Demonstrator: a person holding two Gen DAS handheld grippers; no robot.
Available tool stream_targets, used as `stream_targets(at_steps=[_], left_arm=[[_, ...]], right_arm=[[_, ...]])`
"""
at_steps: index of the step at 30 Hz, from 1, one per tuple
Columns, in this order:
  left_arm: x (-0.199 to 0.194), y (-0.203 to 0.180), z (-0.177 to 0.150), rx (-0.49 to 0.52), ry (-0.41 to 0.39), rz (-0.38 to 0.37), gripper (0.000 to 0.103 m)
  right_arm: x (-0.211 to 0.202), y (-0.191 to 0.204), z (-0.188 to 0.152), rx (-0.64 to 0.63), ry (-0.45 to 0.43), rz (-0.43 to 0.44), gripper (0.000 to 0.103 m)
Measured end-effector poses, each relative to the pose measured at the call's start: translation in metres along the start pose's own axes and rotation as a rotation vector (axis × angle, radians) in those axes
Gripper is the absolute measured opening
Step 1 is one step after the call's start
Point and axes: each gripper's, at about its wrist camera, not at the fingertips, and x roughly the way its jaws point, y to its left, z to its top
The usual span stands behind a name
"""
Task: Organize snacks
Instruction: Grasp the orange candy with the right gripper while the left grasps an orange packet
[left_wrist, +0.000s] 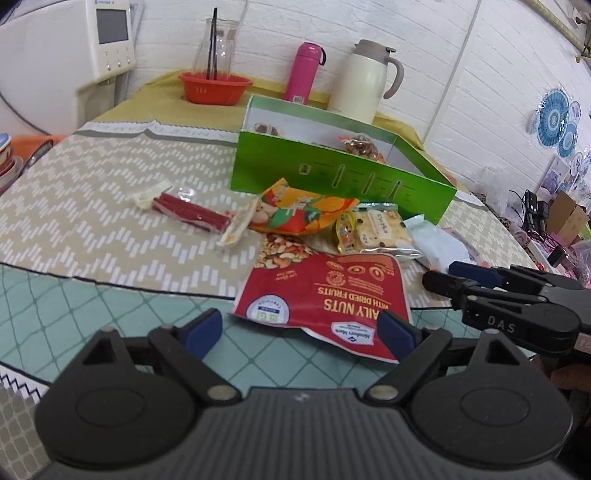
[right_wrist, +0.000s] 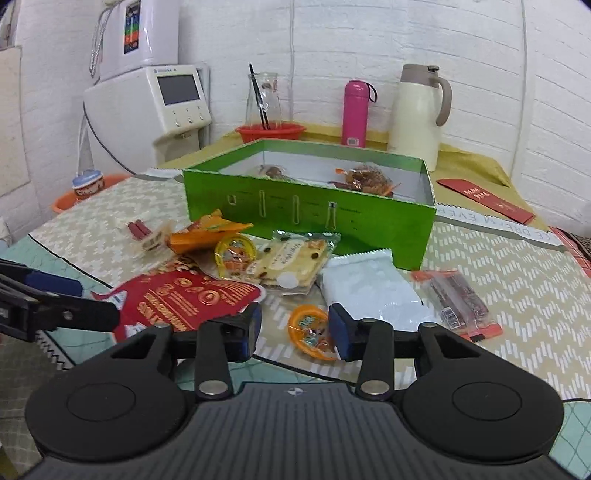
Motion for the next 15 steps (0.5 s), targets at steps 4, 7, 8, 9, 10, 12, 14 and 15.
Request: stream_targets(at_steps=[4, 7, 8, 9, 10, 12, 14, 15], left_arm=[[0.006, 0.002, 0.002, 0.005, 0.013, 0.004, 0.090], [0.013, 0.003, 0.007, 0.000, 0.024, 0.002, 0.090], [0.014, 0.004, 0.009, 0.002, 0.021, -0.004, 0.090], [0.014, 0.004, 0.010, 0.001, 0.017, -0.006, 0.090], [0.014, 0.004, 0.010, -0.001, 0.015, -0.007, 0.090], [0.014, 0.004, 0.012, -0.001, 0.017, -0.010, 0.090], [0.015, 0.004, 0.012, 0.004, 0.016, -0.012, 0.090], [0.015, 0.004, 0.012, 0.007, 0.019, -0.012, 0.090]], right_arm=[[0.000, 0.003, -0.010, -0.035, 0.015, 0.005, 0.070], [-0.002, 0.005, -0.011, -0.043, 0.023, 0.015, 0.054], [-0.001, 0.003, -0.011, -0.030, 0.029, 0.022, 0.040], [-0.001, 0.002, -0.011, -0.018, 0.029, 0.027, 0.040], [-0.001, 0.001, -0.012, -0.012, 0.029, 0.029, 0.040], [-0.002, 0.002, -0.011, -0.005, 0.031, 0.025, 0.040], [-0.004, 0.005, -0.013, -0.005, 0.030, 0.018, 0.040], [-0.005, 0.005, -0.014, -0.001, 0.032, 0.014, 0.046]])
